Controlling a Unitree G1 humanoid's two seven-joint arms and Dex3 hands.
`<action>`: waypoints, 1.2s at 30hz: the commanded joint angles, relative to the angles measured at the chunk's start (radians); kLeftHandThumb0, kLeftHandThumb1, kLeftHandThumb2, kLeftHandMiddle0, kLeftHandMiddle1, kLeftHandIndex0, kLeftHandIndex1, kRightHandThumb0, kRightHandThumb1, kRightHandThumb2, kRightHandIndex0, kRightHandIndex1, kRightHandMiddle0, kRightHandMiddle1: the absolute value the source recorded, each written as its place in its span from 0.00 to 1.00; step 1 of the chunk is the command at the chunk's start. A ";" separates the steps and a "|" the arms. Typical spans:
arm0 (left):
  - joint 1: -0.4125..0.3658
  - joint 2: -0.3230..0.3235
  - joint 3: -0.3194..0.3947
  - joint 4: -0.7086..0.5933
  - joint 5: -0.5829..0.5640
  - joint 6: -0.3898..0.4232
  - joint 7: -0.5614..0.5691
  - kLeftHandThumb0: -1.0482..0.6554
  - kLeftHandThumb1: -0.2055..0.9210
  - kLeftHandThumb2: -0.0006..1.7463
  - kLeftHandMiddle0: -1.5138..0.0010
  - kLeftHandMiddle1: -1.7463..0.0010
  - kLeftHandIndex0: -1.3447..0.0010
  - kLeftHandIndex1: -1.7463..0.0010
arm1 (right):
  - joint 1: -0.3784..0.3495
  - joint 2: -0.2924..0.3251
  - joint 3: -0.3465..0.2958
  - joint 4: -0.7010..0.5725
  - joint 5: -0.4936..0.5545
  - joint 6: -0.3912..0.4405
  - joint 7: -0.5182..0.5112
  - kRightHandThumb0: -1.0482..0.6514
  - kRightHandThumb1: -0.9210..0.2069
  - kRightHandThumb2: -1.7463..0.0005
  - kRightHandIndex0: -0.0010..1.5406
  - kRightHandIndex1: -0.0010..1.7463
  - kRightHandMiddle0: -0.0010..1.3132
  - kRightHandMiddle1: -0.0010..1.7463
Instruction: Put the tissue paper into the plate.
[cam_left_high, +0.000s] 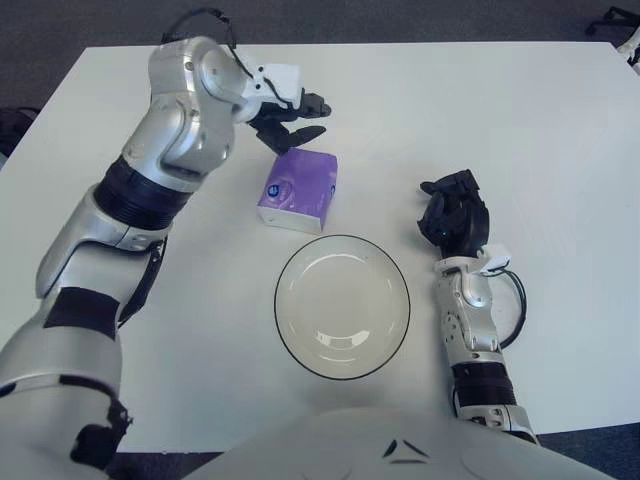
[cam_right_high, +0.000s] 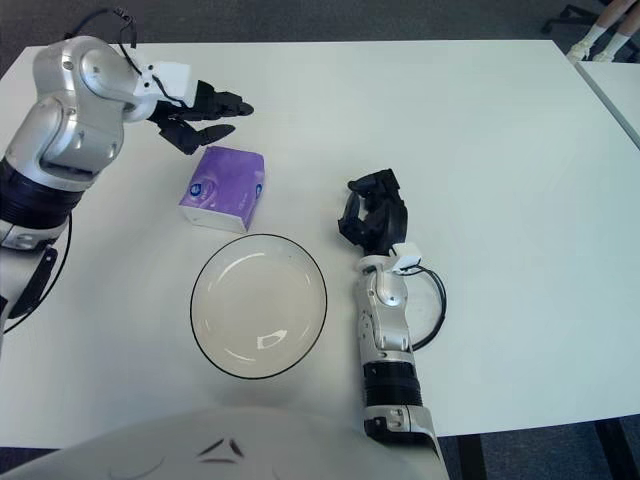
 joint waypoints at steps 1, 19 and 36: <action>-0.016 0.060 -0.033 -0.035 0.048 -0.056 -0.019 0.00 1.00 0.59 1.00 1.00 1.00 1.00 | 0.082 0.030 -0.006 0.095 0.004 0.125 -0.023 0.38 0.31 0.43 0.42 0.82 0.31 1.00; 0.003 0.150 -0.032 -0.072 0.125 -0.474 0.073 0.02 0.94 0.25 1.00 1.00 1.00 1.00 | 0.089 0.022 -0.026 0.095 -0.005 0.116 -0.020 0.38 0.29 0.44 0.41 0.82 0.30 1.00; -0.047 0.413 -0.035 0.382 0.443 -1.497 1.171 0.07 0.89 0.21 1.00 1.00 1.00 1.00 | 0.086 0.018 -0.036 0.105 0.009 0.110 -0.008 0.38 0.30 0.43 0.42 0.82 0.31 1.00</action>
